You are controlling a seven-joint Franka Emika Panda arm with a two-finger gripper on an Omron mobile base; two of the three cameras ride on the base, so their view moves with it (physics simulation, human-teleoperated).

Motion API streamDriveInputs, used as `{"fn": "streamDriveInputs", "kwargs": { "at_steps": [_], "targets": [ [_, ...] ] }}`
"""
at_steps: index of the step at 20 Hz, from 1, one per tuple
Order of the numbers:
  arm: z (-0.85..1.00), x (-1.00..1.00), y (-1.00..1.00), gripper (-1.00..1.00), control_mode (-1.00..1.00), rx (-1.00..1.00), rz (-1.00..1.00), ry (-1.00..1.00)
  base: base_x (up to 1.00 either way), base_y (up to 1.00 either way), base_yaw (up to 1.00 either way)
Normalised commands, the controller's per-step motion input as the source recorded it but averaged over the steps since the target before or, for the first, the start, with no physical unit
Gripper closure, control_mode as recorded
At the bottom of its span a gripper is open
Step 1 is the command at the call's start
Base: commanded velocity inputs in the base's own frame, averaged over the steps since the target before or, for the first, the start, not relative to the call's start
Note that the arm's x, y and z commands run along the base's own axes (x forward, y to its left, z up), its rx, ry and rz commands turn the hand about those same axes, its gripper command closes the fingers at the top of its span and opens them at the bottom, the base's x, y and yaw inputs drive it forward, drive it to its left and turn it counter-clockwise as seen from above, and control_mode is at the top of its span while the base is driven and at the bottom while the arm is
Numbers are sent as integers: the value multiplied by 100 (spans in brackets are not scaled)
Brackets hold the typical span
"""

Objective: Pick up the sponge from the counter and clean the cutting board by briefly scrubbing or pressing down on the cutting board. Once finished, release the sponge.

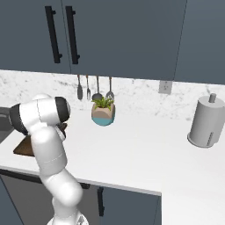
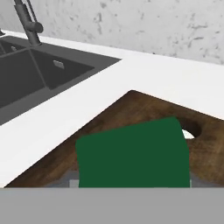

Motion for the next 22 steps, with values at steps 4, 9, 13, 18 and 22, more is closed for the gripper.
{"fn": "streamDriveInputs", "kwargs": {
  "at_steps": [4, 9, 13, 18, 22],
  "targets": [
    [0, -31, 29, 100, -100, -15, 0, 33, 0, 0, 0],
    [0, -39, 38, 100, -100, -25, 0, 29, 0, 0, 0],
    [0, -59, 30, 100, -100, -27, 0, 17, 0, 0, 0],
    [2, -57, 27, 100, -100, -18, 0, 14, 0, 0, 0],
    [10, -57, 20, 100, -100, -18, 0, 20, 0, 0, 0]
  ]
}}
